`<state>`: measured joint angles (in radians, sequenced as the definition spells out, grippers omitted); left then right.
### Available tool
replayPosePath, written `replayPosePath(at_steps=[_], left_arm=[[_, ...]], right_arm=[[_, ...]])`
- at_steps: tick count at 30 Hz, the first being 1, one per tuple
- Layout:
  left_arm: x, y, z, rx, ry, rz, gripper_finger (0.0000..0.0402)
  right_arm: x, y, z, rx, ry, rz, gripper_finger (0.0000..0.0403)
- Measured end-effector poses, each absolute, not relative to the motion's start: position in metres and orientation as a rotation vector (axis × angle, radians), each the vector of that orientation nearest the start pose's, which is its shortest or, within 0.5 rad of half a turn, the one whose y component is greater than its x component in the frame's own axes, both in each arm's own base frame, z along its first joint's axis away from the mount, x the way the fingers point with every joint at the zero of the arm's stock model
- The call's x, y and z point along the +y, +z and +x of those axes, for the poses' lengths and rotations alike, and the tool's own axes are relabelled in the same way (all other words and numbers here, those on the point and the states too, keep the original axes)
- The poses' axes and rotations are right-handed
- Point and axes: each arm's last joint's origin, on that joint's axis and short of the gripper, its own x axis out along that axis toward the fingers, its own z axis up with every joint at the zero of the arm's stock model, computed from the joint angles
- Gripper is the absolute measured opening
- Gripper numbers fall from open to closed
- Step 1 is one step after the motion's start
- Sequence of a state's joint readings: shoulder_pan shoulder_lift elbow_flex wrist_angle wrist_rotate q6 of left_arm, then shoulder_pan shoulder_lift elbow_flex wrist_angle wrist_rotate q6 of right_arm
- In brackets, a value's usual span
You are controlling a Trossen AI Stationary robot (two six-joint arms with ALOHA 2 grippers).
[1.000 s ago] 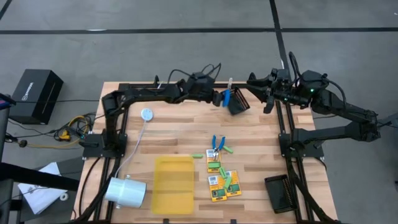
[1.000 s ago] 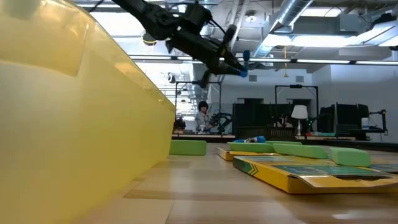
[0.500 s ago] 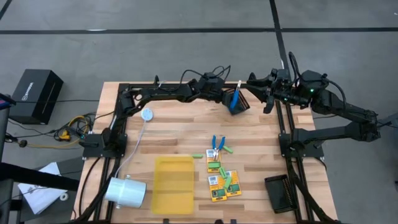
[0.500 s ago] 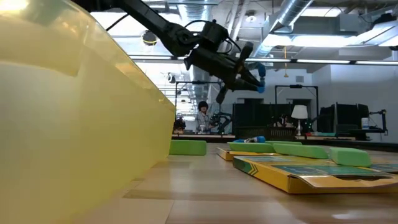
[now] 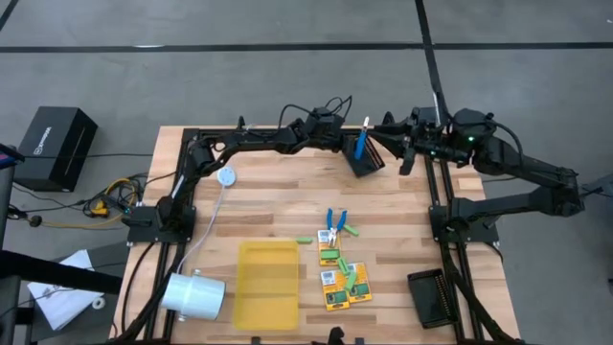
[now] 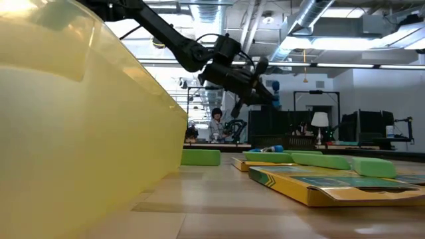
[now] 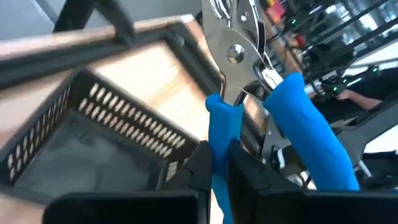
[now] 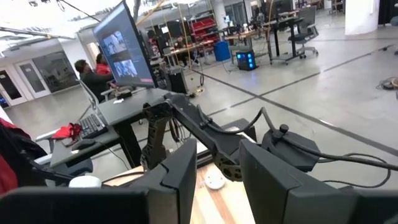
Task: Pick & Place School Supplies
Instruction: Put the blue punch plier into the top black bin
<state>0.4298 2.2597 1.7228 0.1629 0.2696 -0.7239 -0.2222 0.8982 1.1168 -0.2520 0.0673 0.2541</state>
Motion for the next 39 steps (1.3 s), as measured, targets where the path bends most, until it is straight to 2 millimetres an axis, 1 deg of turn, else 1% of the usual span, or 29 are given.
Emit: replayPosePath(at_steps=[4,8,13,18,23,29,32,39], left_arm=[[0.211,0.197,0.476,0.251,0.277,-0.841,0.0012],[0.214,0.185,0.482,0.234,0.279,-0.866,0.0012],[0.218,0.181,0.501,0.193,0.250,-0.885,0.0012],[0.221,0.170,0.516,0.194,0.219,-0.929,0.0012],[0.223,0.171,0.517,0.190,0.215,-0.930,0.0011],[0.225,0.167,0.514,0.234,0.238,-0.936,0.0011],[0.225,0.166,0.514,0.240,0.228,-0.919,0.0024],[0.225,0.167,0.514,0.236,0.223,-0.899,0.0085]], right_arm=[[-0.042,0.419,0.175,-0.009,-0.291,0.255,0.0113],[-0.042,0.421,0.175,-0.039,-0.288,0.261,0.0113],[-0.040,0.426,0.175,-0.086,-0.274,0.257,0.0113],[-0.038,0.427,0.174,-0.091,-0.261,0.257,0.0113],[-0.038,0.427,0.174,-0.093,-0.260,0.282,0.0113],[-0.038,0.427,0.174,-0.092,-0.260,0.282,0.0113],[-0.038,0.427,0.174,-0.091,-0.258,0.282,0.0113],[-0.037,0.427,0.174,-0.089,-0.243,0.281,0.0113]])
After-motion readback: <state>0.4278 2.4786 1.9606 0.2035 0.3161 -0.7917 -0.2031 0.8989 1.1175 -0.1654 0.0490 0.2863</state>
